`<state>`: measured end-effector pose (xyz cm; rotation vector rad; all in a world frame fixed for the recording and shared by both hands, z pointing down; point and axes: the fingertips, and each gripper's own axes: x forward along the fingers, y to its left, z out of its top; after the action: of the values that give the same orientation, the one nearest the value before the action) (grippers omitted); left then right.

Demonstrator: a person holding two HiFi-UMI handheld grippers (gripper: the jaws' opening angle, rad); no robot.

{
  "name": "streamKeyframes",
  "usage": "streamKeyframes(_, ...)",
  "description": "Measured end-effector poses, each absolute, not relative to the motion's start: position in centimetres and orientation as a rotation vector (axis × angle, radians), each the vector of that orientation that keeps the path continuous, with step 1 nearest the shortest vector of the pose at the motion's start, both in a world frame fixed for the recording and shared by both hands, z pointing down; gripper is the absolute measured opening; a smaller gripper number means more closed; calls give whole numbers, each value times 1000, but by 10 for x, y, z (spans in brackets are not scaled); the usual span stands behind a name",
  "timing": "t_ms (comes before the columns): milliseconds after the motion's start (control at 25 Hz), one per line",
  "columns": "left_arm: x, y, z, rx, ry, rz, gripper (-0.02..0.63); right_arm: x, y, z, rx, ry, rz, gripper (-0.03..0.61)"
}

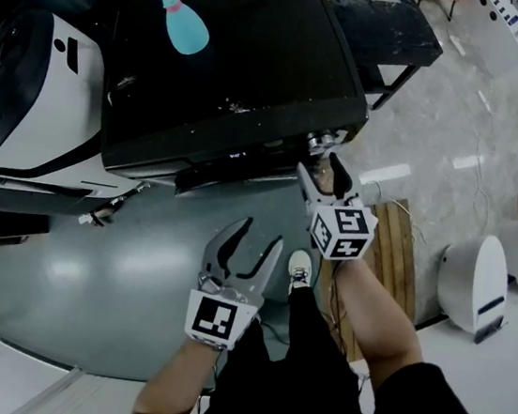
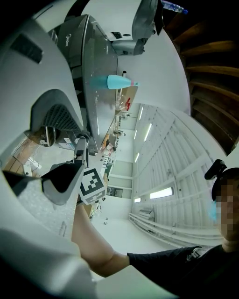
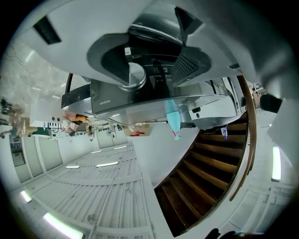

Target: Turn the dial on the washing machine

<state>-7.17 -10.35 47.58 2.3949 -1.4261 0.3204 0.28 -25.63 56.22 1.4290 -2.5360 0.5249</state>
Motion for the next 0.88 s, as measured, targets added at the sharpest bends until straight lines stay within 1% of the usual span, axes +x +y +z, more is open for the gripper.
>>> streamKeyframes(200,-87,-80,454,2437,-1428,307,199,-13,-225,531,1416,-2584,475,278)
streamKeyframes(360,-106,-55,440,2461,-1426,297,199,-27,-194,510,1415,-2609,467,234)
streamKeyframes(440,-117,-40,434,2473,-1424,293,199,-35,-177,500,1415,-2619,444,172)
streamKeyframes(520,-129,-25,429,2488,-1420,296,199,-44,-159,488,1422,-2633,417,59)
streamKeyframes(560,-134,-18,427,2498,-1417,296,199,-48,-150,482,1422,-2644,406,15)
streamKeyframes(600,-140,-11,424,2508,-1413,295,199,-54,-141,476,1417,-2659,397,0)
streamKeyframes(880,-174,30,403,2566,-1381,279,190,-95,-87,422,1353,-2729,313,-2)
